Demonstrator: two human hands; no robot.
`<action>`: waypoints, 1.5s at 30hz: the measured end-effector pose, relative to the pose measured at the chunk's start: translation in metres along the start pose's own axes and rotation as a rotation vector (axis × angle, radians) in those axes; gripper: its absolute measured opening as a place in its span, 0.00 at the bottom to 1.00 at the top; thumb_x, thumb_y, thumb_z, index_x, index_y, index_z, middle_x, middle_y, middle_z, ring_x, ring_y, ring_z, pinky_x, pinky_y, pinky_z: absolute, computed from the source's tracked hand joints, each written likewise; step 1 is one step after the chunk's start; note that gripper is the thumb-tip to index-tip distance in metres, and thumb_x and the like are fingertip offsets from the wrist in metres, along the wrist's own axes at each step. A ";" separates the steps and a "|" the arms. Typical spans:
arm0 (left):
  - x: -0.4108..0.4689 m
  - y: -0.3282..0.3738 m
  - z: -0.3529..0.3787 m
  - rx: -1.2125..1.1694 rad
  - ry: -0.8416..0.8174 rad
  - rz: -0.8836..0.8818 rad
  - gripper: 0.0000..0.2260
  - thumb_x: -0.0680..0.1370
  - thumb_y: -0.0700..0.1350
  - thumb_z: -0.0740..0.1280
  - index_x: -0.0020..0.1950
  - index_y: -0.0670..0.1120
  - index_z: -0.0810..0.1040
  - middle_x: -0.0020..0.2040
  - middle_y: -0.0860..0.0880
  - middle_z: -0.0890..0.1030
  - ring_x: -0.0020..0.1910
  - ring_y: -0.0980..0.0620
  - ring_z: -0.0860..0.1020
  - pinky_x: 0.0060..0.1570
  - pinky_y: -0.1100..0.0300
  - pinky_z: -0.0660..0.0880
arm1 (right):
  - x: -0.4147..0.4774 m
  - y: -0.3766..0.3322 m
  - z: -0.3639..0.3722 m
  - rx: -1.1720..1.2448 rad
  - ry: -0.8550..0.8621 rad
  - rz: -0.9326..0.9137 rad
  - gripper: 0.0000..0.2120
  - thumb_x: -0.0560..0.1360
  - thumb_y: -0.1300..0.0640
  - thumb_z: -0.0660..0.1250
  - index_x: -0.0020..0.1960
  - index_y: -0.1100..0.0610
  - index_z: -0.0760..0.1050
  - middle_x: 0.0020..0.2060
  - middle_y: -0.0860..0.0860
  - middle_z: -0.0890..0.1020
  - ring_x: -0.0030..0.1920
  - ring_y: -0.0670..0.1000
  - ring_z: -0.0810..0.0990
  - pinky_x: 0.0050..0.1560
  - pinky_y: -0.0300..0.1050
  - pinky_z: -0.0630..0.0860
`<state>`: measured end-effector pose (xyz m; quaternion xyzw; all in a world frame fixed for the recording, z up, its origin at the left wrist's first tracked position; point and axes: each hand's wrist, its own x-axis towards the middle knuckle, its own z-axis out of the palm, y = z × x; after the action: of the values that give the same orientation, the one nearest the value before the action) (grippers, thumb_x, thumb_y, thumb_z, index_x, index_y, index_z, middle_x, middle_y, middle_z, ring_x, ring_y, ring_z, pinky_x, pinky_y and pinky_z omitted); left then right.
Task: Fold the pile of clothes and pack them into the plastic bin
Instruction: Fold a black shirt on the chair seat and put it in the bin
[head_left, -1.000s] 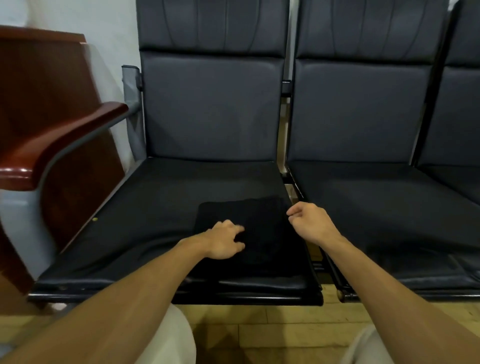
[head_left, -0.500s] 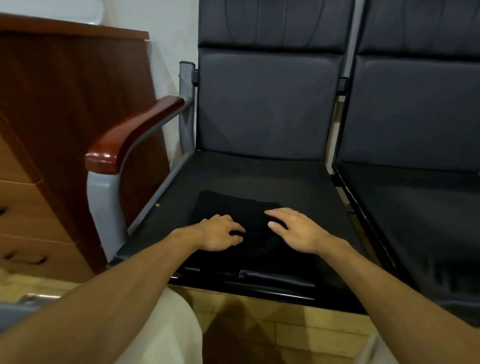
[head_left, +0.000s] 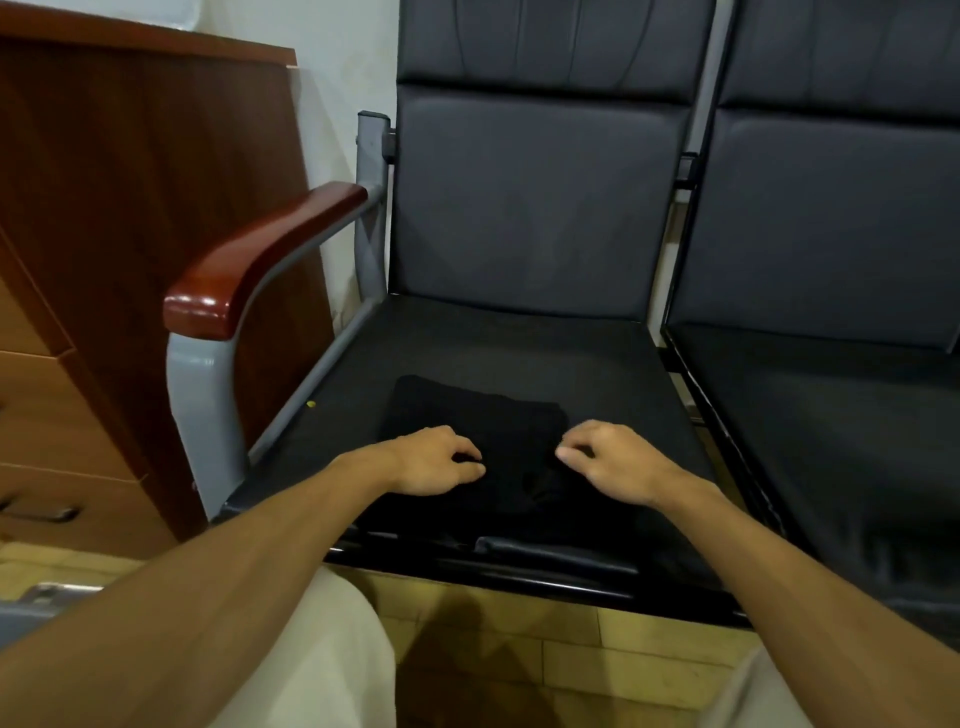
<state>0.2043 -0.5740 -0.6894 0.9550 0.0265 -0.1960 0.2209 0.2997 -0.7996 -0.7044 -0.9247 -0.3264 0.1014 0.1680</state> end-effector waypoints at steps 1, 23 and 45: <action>-0.001 0.005 0.001 0.015 -0.028 -0.013 0.25 0.79 0.62 0.58 0.73 0.54 0.66 0.72 0.48 0.64 0.71 0.46 0.64 0.71 0.48 0.62 | -0.003 -0.010 -0.002 0.103 0.022 -0.046 0.14 0.81 0.49 0.61 0.59 0.53 0.79 0.58 0.48 0.78 0.59 0.49 0.76 0.61 0.42 0.70; 0.004 -0.001 0.002 -0.157 0.257 -0.093 0.16 0.83 0.52 0.55 0.69 0.53 0.73 0.71 0.46 0.70 0.69 0.46 0.69 0.70 0.51 0.63 | -0.019 -0.024 -0.013 0.028 -0.035 0.287 0.19 0.80 0.45 0.60 0.53 0.60 0.79 0.50 0.55 0.81 0.51 0.55 0.80 0.54 0.51 0.77; -0.009 -0.016 -0.025 -0.973 0.388 -0.445 0.20 0.81 0.43 0.61 0.72 0.40 0.62 0.63 0.40 0.72 0.54 0.43 0.75 0.48 0.51 0.74 | 0.028 -0.067 0.010 0.705 0.029 0.392 0.29 0.78 0.47 0.65 0.73 0.60 0.63 0.67 0.52 0.73 0.66 0.55 0.74 0.66 0.49 0.71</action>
<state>0.2028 -0.5482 -0.6720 0.7332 0.3542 -0.0240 0.5800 0.2802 -0.7307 -0.6905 -0.8565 -0.0867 0.2243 0.4567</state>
